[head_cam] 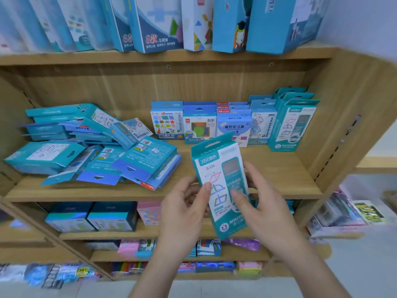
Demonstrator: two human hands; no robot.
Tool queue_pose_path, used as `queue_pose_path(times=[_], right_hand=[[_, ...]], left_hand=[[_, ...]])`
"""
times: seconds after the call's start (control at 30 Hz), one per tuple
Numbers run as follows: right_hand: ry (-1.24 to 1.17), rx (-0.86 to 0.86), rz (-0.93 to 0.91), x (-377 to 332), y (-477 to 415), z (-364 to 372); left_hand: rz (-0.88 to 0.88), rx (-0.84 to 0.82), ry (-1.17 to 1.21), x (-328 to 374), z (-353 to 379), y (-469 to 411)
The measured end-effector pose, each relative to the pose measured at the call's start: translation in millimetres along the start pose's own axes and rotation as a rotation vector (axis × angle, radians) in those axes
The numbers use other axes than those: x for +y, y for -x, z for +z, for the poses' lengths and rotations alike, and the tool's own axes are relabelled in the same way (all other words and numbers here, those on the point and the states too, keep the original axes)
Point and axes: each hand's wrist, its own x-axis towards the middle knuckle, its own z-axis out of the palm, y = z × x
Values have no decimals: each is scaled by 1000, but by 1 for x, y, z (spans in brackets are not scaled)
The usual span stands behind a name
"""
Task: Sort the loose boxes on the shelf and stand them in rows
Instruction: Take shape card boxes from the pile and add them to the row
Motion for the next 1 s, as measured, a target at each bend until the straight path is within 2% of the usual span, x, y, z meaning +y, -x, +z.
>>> queue_pose_path(times=[0.17, 0.33, 0.63, 0.77, 0.87, 1.0], right_hand=[[12, -14, 29, 19, -2, -16], [5, 37, 67, 48, -10, -64], [-78, 79, 263, 129, -48, -128], [-226, 106, 381, 156, -71, -132], [-440, 88, 459, 162, -88, -126], [-617, 115, 490, 164, -104, -117]], left_hand=[[187, -20, -307, -13, 15, -15], [287, -60, -438, -23, 76, -43], [264, -146, -549, -59, 203, -127], [265, -123, -596, -70, 235, -157], [267, -128, -609, -73, 253, -173], [227, -88, -560, -73, 265, -185]])
